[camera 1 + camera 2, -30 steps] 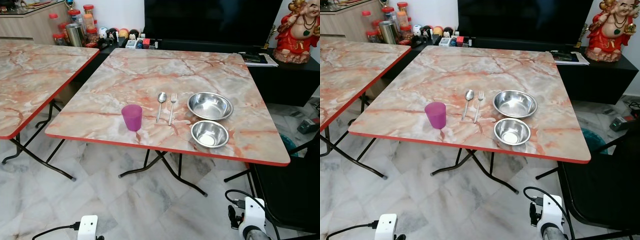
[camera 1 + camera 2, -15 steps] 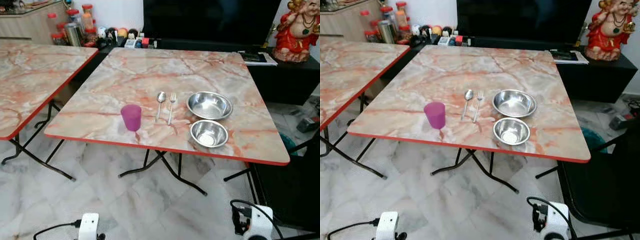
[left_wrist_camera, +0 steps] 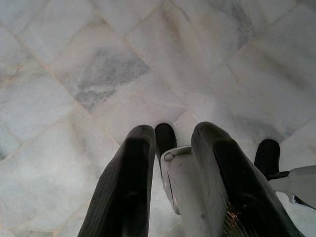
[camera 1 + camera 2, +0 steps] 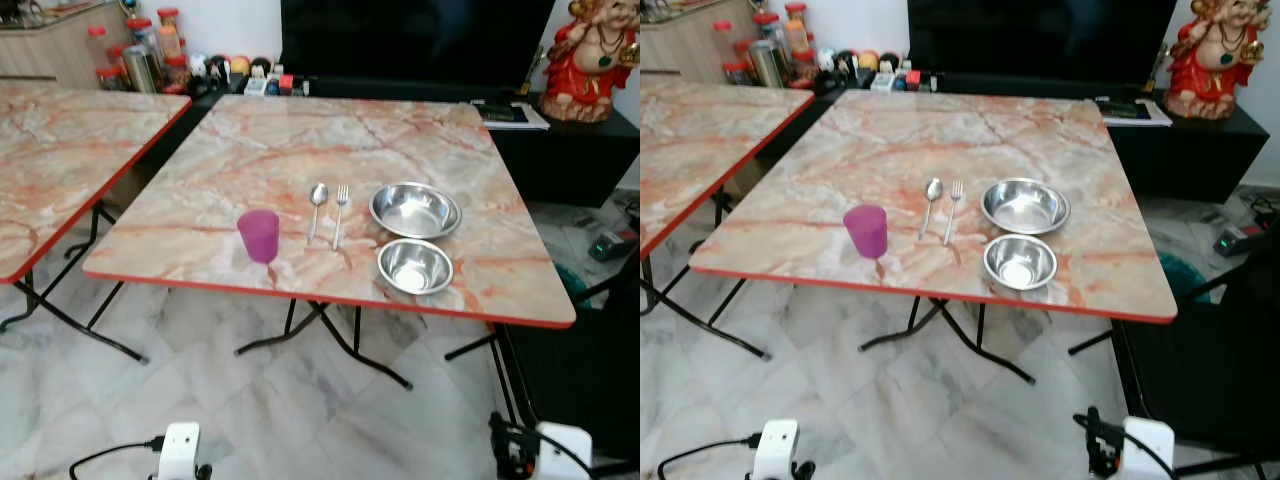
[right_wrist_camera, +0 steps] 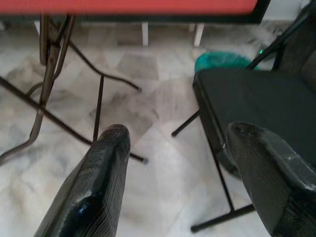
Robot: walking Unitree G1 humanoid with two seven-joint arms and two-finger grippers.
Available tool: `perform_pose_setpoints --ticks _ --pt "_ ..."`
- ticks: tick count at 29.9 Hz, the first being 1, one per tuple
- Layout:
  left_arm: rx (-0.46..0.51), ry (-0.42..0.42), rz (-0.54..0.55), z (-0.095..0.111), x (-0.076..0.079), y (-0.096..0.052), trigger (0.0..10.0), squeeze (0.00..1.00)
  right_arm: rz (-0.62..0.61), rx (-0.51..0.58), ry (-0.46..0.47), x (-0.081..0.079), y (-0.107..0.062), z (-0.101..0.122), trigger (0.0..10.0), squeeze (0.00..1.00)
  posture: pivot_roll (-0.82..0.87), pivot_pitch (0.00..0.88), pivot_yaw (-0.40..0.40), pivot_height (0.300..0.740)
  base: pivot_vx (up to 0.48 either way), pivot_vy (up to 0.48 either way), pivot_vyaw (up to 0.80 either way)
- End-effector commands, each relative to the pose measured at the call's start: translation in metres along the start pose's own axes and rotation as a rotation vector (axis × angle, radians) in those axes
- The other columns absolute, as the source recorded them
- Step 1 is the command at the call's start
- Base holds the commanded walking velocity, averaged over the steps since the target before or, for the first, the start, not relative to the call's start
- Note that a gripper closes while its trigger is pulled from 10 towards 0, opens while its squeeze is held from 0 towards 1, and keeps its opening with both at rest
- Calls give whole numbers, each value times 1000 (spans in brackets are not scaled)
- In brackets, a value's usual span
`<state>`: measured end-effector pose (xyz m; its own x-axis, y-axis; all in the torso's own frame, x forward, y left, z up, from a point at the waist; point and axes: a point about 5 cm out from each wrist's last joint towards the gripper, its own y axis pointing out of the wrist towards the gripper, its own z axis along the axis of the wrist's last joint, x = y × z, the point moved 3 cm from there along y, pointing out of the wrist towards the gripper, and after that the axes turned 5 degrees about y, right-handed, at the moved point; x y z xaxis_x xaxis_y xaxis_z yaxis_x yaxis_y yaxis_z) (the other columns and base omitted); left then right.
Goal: Setting the table
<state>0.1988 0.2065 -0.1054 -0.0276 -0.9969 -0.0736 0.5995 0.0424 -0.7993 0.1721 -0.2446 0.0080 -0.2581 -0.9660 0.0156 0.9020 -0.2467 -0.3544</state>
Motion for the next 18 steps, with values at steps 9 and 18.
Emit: perform_pose_setpoints --ticks 9,18 --pt "-23 14 1 -3 6 1 10000 0 55 235 84 -21 51 99 10000 0 -105 0 9 732 0 0 0" --pt "-21 -14 40 -4 -14 -2 10000 0 204 356 128 -68 115 190 10000 0 -74 0 15 732 0 0 0"
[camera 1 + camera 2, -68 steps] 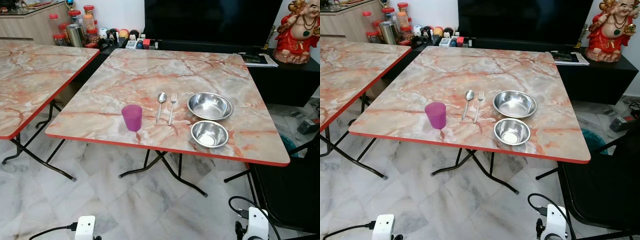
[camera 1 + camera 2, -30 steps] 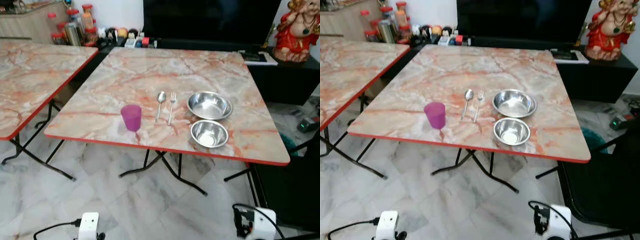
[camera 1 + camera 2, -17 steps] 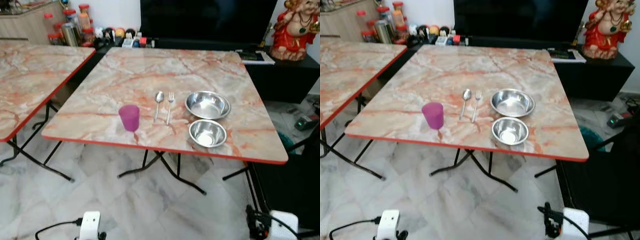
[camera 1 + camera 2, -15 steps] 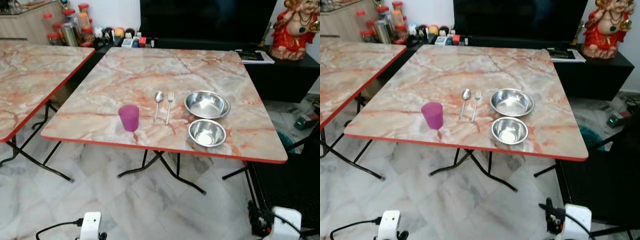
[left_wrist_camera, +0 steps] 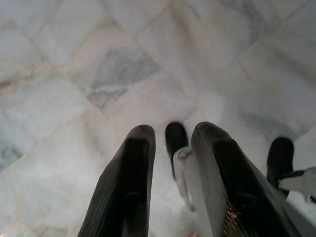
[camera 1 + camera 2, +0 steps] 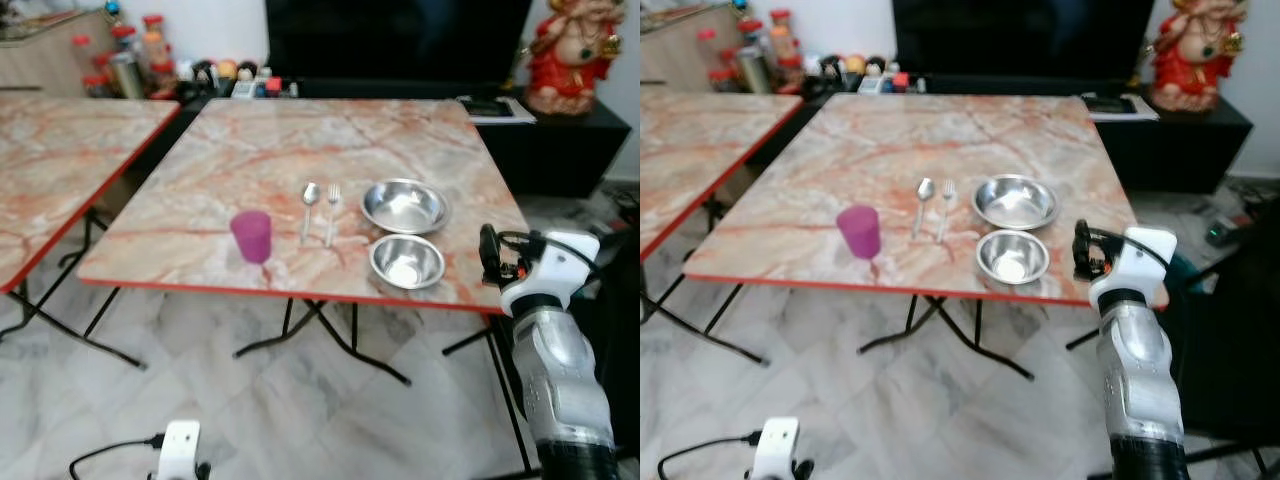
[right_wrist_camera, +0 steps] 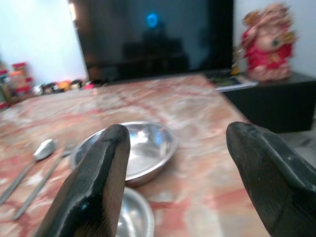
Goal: Setting the table
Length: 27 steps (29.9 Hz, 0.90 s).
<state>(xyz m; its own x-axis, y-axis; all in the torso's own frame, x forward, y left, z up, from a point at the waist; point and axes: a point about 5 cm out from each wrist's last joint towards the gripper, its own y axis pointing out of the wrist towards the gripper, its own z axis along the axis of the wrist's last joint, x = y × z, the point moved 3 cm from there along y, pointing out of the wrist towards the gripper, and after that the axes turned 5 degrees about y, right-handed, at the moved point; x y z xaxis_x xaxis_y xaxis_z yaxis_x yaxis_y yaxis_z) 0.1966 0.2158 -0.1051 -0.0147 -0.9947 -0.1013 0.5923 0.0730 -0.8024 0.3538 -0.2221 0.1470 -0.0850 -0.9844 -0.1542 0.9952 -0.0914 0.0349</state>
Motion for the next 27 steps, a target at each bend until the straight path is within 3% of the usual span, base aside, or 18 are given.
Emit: perform_pose_setpoints --ticks 1,7,12,15,18,20,27 --pt "-12 -21 13 -2 -7 -1 10000 0 7 -29 -5 -2 10 -1 10000 0 -55 0 10 732 0 0 0" --pt "-15 -27 22 -5 -12 -2 10000 0 14 -26 2 -8 34 9 10000 0 -47 0 17 732 0 0 0" --pt "-16 -25 32 -8 -13 -3 10000 0 -116 -15 1 5 50 23 10000 0 -44 0 19 732 50 0 0" --pt "-18 -26 31 -8 -13 -3 10000 0 -134 -9 82 3 53 26 10000 0 -43 0 18 732 274 0 0" --pt "-18 -29 32 -9 -13 -3 10000 0 -101 -22 62 -9 58 26 10000 0 -30 0 12 732 298 0 0" --pt "-19 -32 30 -10 -12 -3 10000 0 -75 -8 -23 -20 62 31 10000 0 -26 0 5 732 302 0 -700" --pt "-23 -34 27 -11 -8 -3 10000 0 -61 14 15 -26 65 36 10000 0 -26 0 0 732 305 0 -229"
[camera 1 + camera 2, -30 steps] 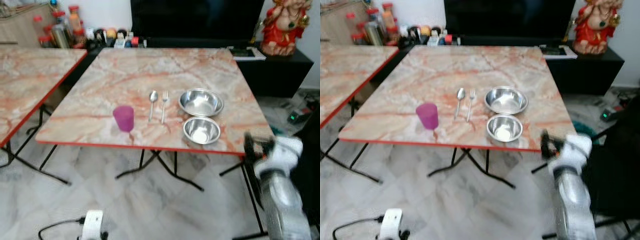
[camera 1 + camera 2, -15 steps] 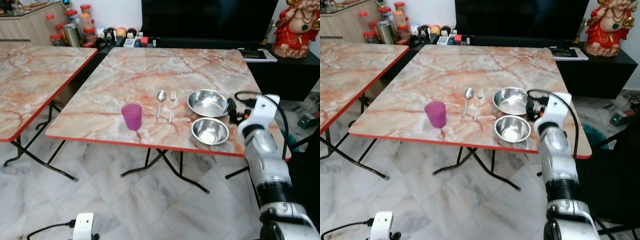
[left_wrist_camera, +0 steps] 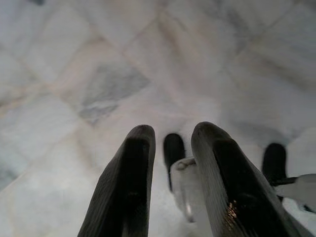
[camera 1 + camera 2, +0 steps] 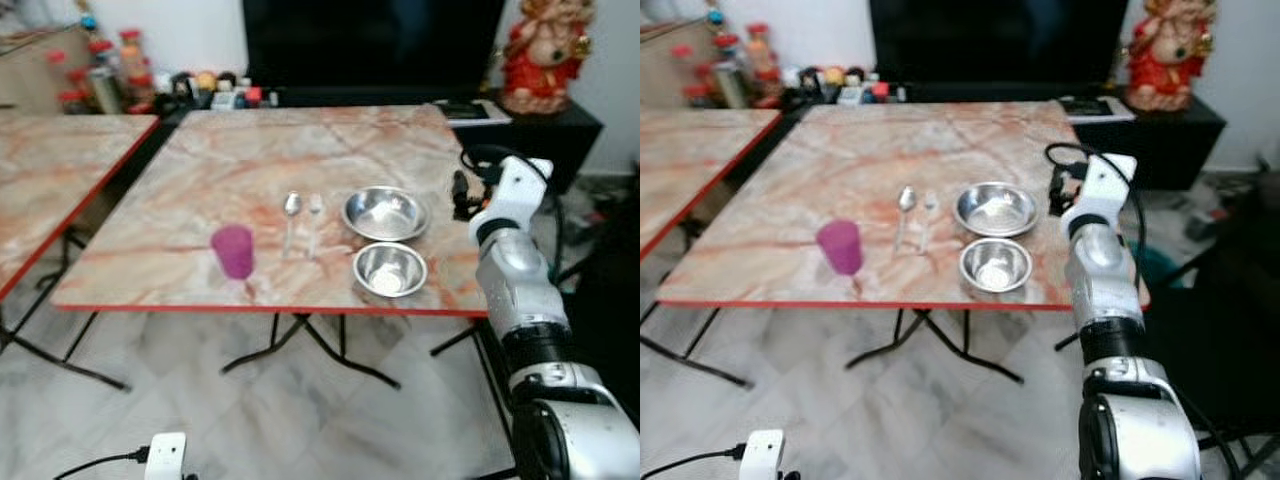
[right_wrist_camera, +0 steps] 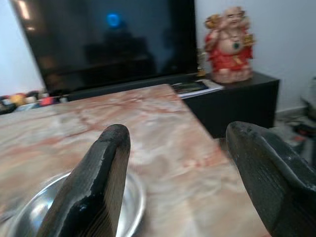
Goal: Setting the table
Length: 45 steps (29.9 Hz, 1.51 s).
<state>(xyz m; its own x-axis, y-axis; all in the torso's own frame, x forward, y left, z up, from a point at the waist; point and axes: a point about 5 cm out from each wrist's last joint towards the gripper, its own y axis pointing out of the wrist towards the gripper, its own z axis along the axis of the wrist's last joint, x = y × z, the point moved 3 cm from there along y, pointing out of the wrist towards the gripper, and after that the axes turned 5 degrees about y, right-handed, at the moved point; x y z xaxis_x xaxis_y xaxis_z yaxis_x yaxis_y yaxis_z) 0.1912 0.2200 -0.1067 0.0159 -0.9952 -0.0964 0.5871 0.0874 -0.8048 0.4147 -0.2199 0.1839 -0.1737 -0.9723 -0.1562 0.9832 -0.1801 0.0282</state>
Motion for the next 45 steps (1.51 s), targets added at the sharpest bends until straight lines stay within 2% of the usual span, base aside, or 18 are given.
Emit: perform_pose_setpoints --ticks 1,18,45 --pt "-18 -6 13 -7 -4 -1 10000 0 35 10 12 -15 3 4 10000 0 -22 0 -3 732 307 0 0" --pt "-13 -3 11 -7 -3 -2 10000 0 86 17 13 -28 3 5 10000 0 -14 0 -13 732 307 0 0" --pt "12 6 1 1 -1 0 10000 0 100 -39 49 -30 3 -1 10000 0 -6 0 -12 732 302 0 0"
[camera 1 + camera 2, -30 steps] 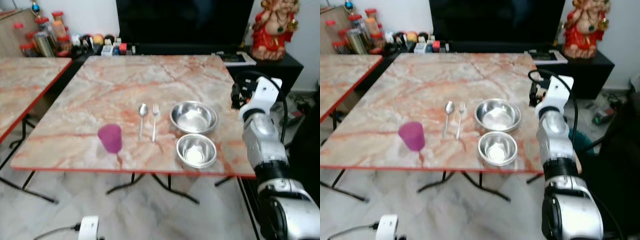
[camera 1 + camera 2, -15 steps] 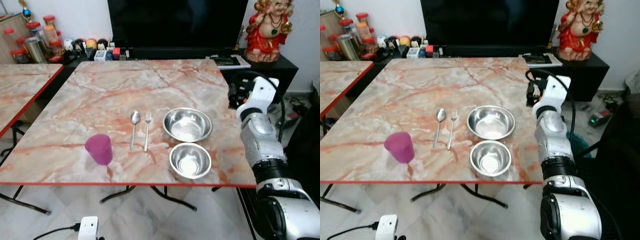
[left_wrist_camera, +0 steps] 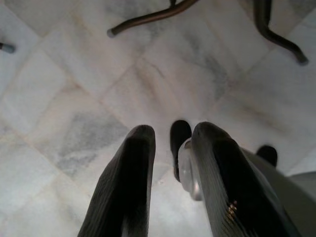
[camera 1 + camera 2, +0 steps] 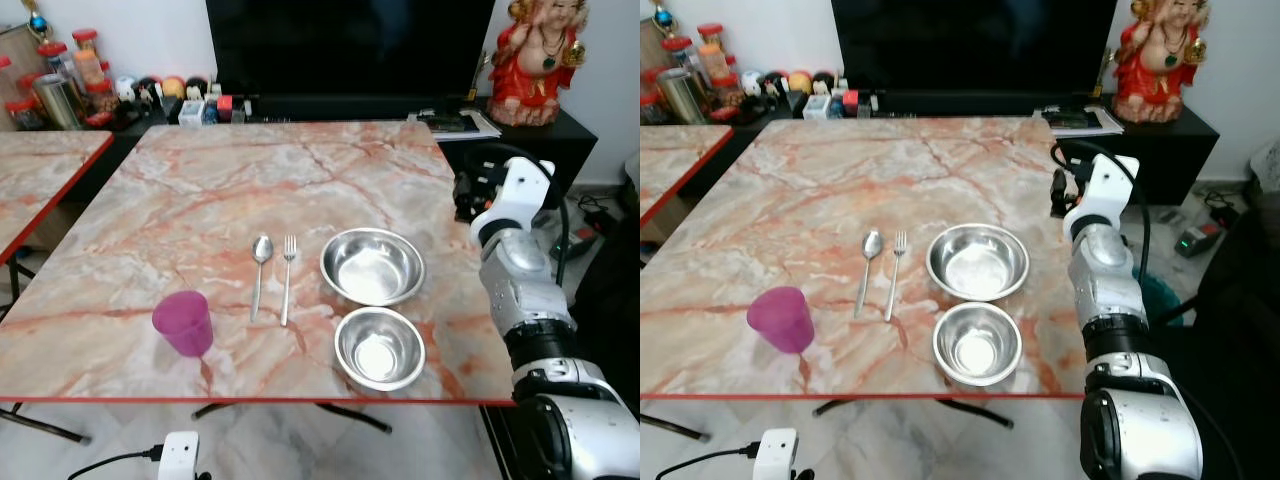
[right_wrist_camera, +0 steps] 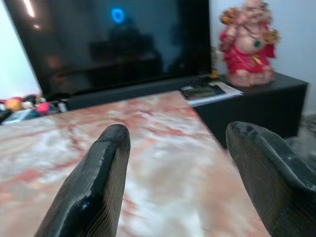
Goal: Setting the table
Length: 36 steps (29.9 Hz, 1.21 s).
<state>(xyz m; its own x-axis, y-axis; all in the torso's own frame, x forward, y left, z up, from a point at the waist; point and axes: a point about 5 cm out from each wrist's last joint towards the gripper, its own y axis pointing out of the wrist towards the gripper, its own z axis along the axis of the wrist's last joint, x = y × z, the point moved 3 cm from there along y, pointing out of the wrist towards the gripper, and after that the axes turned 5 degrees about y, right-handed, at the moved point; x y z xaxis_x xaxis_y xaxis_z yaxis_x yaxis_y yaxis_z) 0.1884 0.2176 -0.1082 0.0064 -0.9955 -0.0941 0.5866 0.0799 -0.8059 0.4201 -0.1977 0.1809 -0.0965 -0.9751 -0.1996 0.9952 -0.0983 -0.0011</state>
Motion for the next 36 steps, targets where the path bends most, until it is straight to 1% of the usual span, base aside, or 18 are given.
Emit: perform_pose_setpoints --ticks 1,3,4,5,6,9,10,14,15,19,22,24,26,27,29,31,35,36 --pt "13 -1 8 4 -4 0 10000 0 24 2 2 -8 2 5 10000 0 -6 0 -12 732 266 0 0" --pt "14 -2 9 4 -3 0 10000 0 22 -2 2 -8 2 5 10000 0 -3 0 -10 732 124 0 0" --pt "16 -2 11 4 -3 0 10000 0 17 -7 38 -8 2 4 10000 0 -4 0 -8 732 0 0 0" --pt "16 -2 11 4 -3 0 10000 0 17 -7 38 -8 2 4 10000 0 -4 0 -8 732 0 0 0" --pt "16 -3 12 4 -4 0 10000 0 14 -10 71 -7 2 4 10000 0 -5 0 -7 732 0 0 0" --pt "12 -2 14 3 -4 0 10000 0 7 -11 87 -6 2 5 10000 0 -3 0 -6 732 0 0 0" --pt "10 -2 14 3 -4 0 10000 0 8 -11 88 -6 2 5 10000 1000 -3 0 -6 732 0 0 0" --pt "7 -2 13 2 -4 0 10000 0 7 -17 94 -6 1 5 10000 1000 -2 0 -6 732 0 0 0" --pt "-2 -2 11 -1 -5 -1 10000 0 -27 -48 106 -1 1 2 10000 1000 -4 0 -4 732 0 0 0" --pt "-8 -5 3 -2 -4 -1 10000 0 -30 -117 203 1 1 -6 10000 1000 -4 0 -1 732 0 0 0" --pt "-7 -7 1 -2 -4 -1 10000 0 -16 -144 222 0 0 -10 10000 1000 -4 0 -2 732 0 0 0" --pt "-6 -11 3 -3 -4 -1 10000 0 -56 -185 249 4 0 -16 10000 1000 -5 0 -4 732 0 0 0" --pt "-6 -13 3 -3 -5 -1 10000 0 -63 -195 261 5 0 -16 10000 1000 -5 0 -4 732 0 0 0" --pt "-9 -12 3 -4 -5 -1 10000 0 -67 -224 283 6 0 -19 10000 1000 -5 0 -4 732 0 0 0" --pt "-11 -12 2 -5 -5 -1 10000 0 -57 -237 294 5 0 -19 10000 1000 -5 0 -4 732 0 0 0" --pt "-18 -13 -1 -7 -4 -2 10000 0 -47 -291 311 2 0 -25 10000 1000 -5 0 -6 732 0 0 0" --pt "-18 -15 6 -7 -5 -2 10000 0 -11 -340 347 -2 -2 -32 10000 1000 -1 0 -10 732 0 0 0" --pt "-18 -16 8 -7 -5 -2 10000 0 -7 -347 337 -2 -2 -34 10000 1000 -1 0 -10 732 0 0 0"
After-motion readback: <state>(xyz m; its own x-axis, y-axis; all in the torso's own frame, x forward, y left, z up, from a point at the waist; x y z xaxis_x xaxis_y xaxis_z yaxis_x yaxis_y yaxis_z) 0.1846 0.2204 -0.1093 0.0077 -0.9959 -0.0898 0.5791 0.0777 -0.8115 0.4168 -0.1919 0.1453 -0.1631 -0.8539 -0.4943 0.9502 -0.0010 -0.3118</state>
